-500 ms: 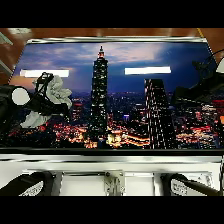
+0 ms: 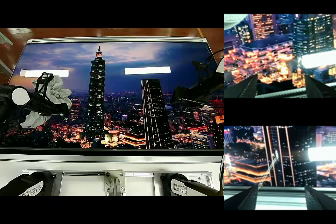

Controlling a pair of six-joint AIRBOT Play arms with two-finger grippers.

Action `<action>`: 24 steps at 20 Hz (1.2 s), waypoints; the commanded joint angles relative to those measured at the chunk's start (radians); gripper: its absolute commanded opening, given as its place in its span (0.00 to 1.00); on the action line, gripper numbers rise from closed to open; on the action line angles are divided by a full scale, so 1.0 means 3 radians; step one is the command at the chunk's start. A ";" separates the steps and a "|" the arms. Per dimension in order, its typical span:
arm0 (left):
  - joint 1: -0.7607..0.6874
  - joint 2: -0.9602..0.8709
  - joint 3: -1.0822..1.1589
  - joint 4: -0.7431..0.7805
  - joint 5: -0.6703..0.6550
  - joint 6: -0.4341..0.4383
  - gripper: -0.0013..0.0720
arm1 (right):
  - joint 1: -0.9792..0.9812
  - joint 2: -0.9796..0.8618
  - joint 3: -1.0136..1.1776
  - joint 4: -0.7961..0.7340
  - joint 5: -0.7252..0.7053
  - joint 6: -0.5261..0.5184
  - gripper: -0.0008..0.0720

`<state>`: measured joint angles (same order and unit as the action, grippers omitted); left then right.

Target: Fold the shirts.

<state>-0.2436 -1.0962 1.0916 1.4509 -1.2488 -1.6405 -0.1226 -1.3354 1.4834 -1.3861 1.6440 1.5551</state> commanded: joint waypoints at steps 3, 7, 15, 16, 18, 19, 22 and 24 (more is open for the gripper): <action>0.0000 0.0001 -0.0001 0.0001 0.0000 0.0001 0.97 | 0.0003 -0.0003 0.0000 0.0000 -0.0092 0.0001 0.97; 0.0000 0.0000 -0.0004 0.0001 0.0017 -0.0001 0.97 | 0.0004 -0.0003 0.0000 0.0071 -0.0329 0.0076 0.97; 0.0050 -0.0154 0.0004 -0.0019 0.0472 -0.0203 0.97 | 0.0003 -0.0008 -0.0001 0.0069 -0.0388 -0.0094 0.97; 0.0155 -0.0251 0.0045 0.0150 0.0510 -0.0362 0.97 | 0.0004 -0.0008 -0.0001 0.0070 -0.0425 -0.0120 0.97; 0.0576 -0.0596 0.0280 0.0202 0.0509 -0.0360 0.99 | 0.0004 -0.0006 -0.0001 0.0092 -0.0463 -0.0206 0.97; 0.0830 -0.0821 0.0456 0.0197 0.0501 -0.0361 0.99 | 0.0004 -0.0008 -0.0001 0.0090 -0.0463 -0.0233 0.97; 0.1422 -0.1541 0.0991 -0.0034 0.0252 -0.0415 1.00 | 0.0004 -0.0006 -0.0001 0.0092 -0.0515 -0.0239 0.97; 0.1625 -0.1935 0.1253 -0.0301 0.0173 -0.0411 1.00 | 0.0006 -0.0008 -0.0001 0.0112 -0.0594 -0.0251 0.97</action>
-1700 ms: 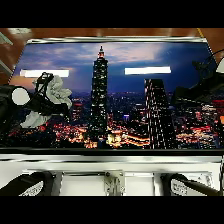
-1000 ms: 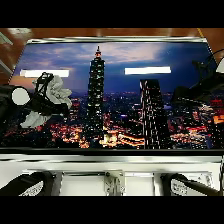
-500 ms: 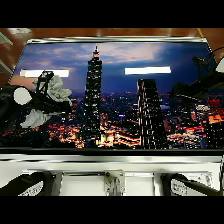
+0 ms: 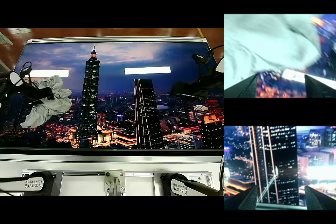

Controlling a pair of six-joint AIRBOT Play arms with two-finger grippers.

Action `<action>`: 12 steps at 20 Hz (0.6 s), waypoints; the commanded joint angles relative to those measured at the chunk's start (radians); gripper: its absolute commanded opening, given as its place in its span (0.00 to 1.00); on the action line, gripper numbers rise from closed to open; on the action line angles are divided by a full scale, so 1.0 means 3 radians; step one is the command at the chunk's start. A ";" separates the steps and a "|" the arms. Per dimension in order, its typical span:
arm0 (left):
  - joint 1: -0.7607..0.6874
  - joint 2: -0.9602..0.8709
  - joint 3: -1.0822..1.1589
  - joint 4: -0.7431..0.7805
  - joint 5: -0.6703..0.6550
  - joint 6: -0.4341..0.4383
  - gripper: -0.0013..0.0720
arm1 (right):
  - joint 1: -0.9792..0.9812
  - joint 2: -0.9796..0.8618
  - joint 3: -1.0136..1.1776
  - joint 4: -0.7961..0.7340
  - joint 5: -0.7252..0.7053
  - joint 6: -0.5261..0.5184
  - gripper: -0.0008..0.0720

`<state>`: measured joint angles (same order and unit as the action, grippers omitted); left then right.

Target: Fold the shirts.

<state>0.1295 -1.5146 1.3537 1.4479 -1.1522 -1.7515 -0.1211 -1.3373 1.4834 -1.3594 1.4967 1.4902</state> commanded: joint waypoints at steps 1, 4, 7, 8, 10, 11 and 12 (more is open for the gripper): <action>0.0423 -0.0683 0.0460 -0.0355 -0.0088 -0.0055 1.00 | 0.0001 -0.0001 -0.0001 0.0055 -0.0137 -0.0036 0.97; 0.0407 -0.0932 0.0562 -0.0375 0.0238 -0.0065 1.00 | 0.0001 0.0000 -0.0001 0.0156 -0.0237 -0.0034 0.97; 0.0332 -0.1049 0.0563 -0.0423 0.0635 -0.0090 0.99 | 0.0001 0.0000 -0.0001 0.0252 -0.0309 -0.0032 0.97; 0.0312 -0.1090 0.0562 -0.0448 0.0683 -0.0089 0.93 | 0.0001 0.0000 -0.0001 0.0271 -0.0315 -0.0032 0.97; 0.0276 -0.1169 0.0561 -0.0467 0.0659 -0.0071 0.36 | 0.0001 0.0000 -0.0001 0.0303 -0.0315 -0.0029 0.97; 0.0258 -0.1169 0.0561 -0.0510 0.0635 0.0047 0.07 | 0.0001 0.0000 -0.0001 0.0326 -0.0309 -0.0029 0.97; 0.0235 -0.1119 0.0563 -0.0579 0.0637 0.0198 0.07 | 0.0001 0.0000 -0.0001 0.0340 -0.0300 -0.0031 0.97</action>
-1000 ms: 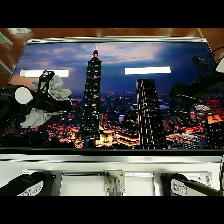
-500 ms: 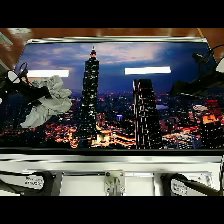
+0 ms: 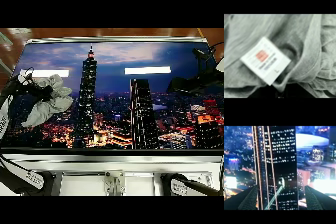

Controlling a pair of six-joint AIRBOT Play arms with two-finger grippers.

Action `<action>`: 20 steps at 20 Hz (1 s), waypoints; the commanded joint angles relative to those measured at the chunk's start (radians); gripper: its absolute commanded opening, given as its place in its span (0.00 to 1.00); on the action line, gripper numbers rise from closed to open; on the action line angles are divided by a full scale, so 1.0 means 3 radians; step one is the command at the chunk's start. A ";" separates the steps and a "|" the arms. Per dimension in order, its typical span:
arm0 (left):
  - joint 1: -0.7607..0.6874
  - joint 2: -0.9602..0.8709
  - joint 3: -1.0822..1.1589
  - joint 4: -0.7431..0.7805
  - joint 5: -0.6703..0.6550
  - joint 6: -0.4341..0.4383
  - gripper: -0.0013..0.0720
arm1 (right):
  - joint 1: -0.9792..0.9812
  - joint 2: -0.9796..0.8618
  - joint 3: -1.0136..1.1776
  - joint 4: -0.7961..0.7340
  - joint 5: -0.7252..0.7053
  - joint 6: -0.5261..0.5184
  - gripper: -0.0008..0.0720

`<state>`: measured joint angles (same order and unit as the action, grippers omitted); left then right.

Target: Fold the shirts.

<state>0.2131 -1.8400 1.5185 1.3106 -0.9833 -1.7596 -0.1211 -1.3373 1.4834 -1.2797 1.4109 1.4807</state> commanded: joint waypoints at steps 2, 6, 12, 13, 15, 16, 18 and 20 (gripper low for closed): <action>-0.0116 0.0205 0.0014 -0.0134 0.0081 0.0415 0.07 | 0.0001 0.0000 -0.0001 0.0085 -0.0005 0.0000 0.97; -0.0444 0.1228 0.0014 -0.0134 0.0085 0.0857 0.07 | 0.0001 0.0011 0.0001 0.0320 -0.0230 -0.0150 0.97; -0.1094 0.2883 0.0174 -0.0345 0.0497 0.0853 0.07 | -0.0003 0.0651 0.0004 0.0444 -0.0357 -0.0178 0.97; -0.1209 0.3001 0.0239 -0.0453 0.0496 0.0855 0.07 | -0.0003 0.0828 0.0004 0.0384 -0.0355 -0.0177 0.97; -0.1478 0.3100 0.0270 -0.0633 0.0501 0.0853 0.07 | -0.0003 0.1188 0.0004 0.0271 -0.0313 -0.0175 0.97; -0.1626 0.3080 0.0268 -0.0656 0.0454 0.0852 0.07 | -0.0003 0.1338 0.0004 0.0187 -0.0262 -0.0174 0.97; -0.1991 0.2955 0.0201 -0.0656 0.0393 0.0852 0.07 | -0.0003 0.1574 0.0003 -0.0001 -0.0008 -0.0116 0.97; -0.2377 0.2726 0.0029 -0.0655 0.0397 0.0852 0.07 | -0.0003 0.1644 0.0001 -0.0090 0.0411 -0.0112 0.97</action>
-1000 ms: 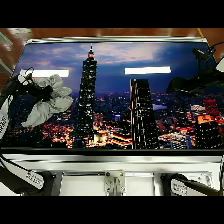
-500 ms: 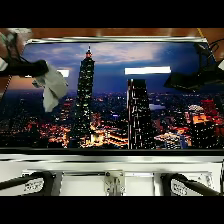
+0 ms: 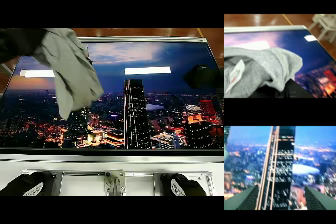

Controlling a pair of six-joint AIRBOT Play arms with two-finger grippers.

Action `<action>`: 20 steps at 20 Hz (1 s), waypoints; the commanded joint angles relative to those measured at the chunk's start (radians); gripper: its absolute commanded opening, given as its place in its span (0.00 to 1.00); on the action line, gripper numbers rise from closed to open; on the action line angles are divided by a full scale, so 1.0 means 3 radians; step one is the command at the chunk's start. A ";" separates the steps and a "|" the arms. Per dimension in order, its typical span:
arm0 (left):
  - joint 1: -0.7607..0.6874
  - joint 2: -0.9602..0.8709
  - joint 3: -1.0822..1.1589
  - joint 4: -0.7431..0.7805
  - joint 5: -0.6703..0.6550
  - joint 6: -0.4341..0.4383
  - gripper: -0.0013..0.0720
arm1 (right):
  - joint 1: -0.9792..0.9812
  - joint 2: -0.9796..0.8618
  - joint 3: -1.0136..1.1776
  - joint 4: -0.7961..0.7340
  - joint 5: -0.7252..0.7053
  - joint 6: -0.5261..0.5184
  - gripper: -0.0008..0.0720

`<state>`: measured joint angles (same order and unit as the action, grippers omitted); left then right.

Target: Fold the shirts.

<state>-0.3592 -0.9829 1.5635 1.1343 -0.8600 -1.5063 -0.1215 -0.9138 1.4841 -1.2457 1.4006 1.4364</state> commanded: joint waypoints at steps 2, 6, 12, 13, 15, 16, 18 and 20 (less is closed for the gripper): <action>-0.0823 -0.0469 -0.0371 -0.0067 -0.0010 0.0008 0.07 | -0.0001 0.0230 -0.0113 -0.0230 0.0687 0.0036 0.97; -0.1347 -0.1381 -0.0735 -0.0075 0.0004 -0.0186 0.07 | 0.0000 0.0230 -0.0868 -0.0187 0.0417 0.0034 0.97; -0.1179 -0.2124 -0.0389 -0.0919 -0.0605 -0.0200 0.99 | -0.0001 0.0183 -0.1926 -0.0083 -0.0579 0.0148 0.97; -0.0982 -0.2101 -0.0280 -0.0823 -0.0891 -0.0178 0.99 | -0.0001 0.0142 -0.1923 -0.0151 -0.0673 0.0153 0.97; -0.0506 -0.1966 -0.0168 -0.0532 -0.1400 -0.0167 0.99 | -0.0001 0.0092 -0.1906 -0.0248 -0.0662 0.0151 0.97; -0.0238 -0.1859 -0.0181 -0.0367 -0.1611 -0.0167 0.99 | -0.0001 0.0084 -0.1907 -0.0355 -0.0629 0.0154 0.97; 0.0224 -0.1645 -0.0329 -0.0117 -0.1893 -0.0168 0.99 | -0.0039 0.0060 -0.1907 -0.0479 -0.0591 0.0177 0.97; 0.0604 -0.1423 -0.0787 -0.0102 -0.1930 -0.0165 0.99 | -0.0174 -0.0019 -0.1907 -0.0351 -0.0539 0.0170 0.97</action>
<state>-0.3420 -1.4830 1.4288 1.0489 -1.3201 -1.5585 -0.1432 -0.8978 0.9192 -1.3495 1.2331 1.4837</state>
